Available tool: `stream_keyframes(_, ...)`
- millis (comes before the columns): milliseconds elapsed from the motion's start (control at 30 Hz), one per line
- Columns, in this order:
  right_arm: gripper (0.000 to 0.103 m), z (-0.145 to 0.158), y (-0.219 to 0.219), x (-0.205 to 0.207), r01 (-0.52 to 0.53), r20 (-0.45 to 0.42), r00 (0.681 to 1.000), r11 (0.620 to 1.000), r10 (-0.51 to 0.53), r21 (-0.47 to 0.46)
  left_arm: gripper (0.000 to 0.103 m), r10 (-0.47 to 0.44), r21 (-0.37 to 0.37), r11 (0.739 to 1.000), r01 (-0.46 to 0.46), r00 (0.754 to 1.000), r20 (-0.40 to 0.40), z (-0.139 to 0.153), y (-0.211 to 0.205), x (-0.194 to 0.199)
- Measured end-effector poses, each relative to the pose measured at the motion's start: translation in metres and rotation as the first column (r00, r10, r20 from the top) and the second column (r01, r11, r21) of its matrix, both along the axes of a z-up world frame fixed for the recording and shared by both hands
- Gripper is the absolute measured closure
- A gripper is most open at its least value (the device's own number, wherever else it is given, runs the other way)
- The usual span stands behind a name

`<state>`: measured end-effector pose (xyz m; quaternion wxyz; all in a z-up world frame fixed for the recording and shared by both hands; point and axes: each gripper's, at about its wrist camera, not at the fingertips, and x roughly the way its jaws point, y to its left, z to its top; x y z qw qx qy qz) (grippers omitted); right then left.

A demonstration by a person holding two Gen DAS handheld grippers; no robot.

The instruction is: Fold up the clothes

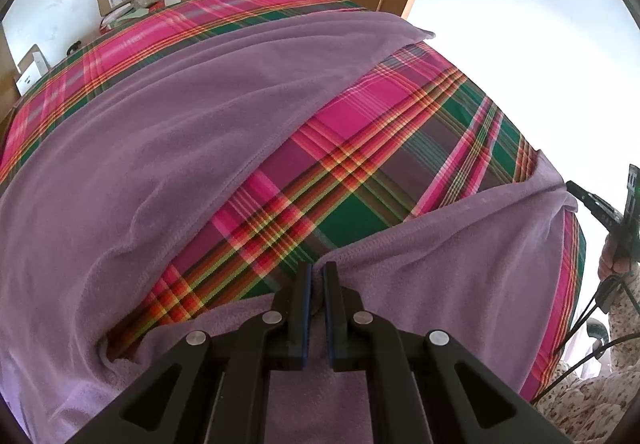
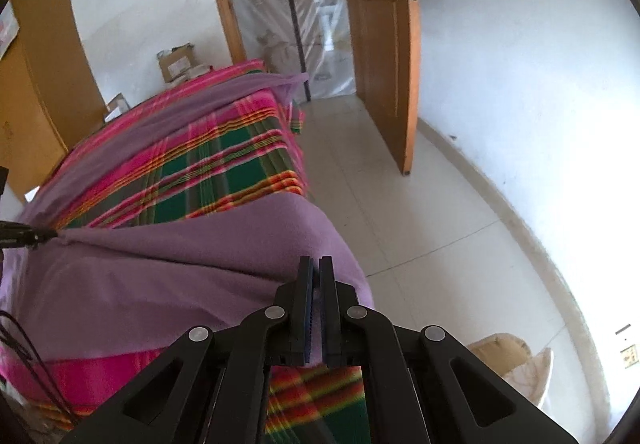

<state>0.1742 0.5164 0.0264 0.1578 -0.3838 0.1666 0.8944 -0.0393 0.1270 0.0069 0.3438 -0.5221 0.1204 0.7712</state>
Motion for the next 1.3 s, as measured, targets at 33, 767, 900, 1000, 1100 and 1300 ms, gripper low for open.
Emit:
stream_keyframes(33, 0.101, -0.001, 0.002, 0.002, 0.003, 0.002, 1.000, 1.000, -0.003, 0.000, 0.097, 0.000, 0.000, 1.000, 0.000, 1.000, 0.001, 0.000, 0.000, 0.000)
stream_keyframes(767, 0.081, -0.018, 0.036, -0.067, -0.113, 0.004, 0.993, 0.940, 0.120, -0.323, 0.097, 0.004, 0.000, 1.000, -0.004, 1.000, 0.011, -0.001, 0.003, -0.002)
stream_keyframes(900, 0.084, -0.013, 0.023, -0.065, -0.122, 0.026, 0.991, 0.958, 0.133, -0.260, 0.097, 0.008, 0.003, 1.000, -0.008, 1.000, 0.012, -0.002, 0.004, -0.004)
stream_keyframes(1000, 0.093, -0.008, 0.013, -0.066, -0.126, 0.043, 0.990, 0.978, 0.135, -0.164, 0.097, 0.011, 0.001, 1.000, -0.011, 1.000, 0.011, -0.002, 0.004, -0.005)
stream_keyframes(1100, 0.097, -0.002, 0.006, -0.065, -0.129, 0.035, 0.991, 0.988, 0.132, -0.086, 0.097, 0.015, -0.002, 1.000, -0.015, 1.000, 0.010, -0.002, 0.004, -0.005)
stream_keyframes(1300, 0.098, 0.025, 0.008, -0.059, -0.074, -0.117, 0.990, 0.997, 0.077, 0.032, 0.097, 0.031, 0.011, 0.999, -0.031, 0.999, 0.008, -0.002, 0.005, -0.007)
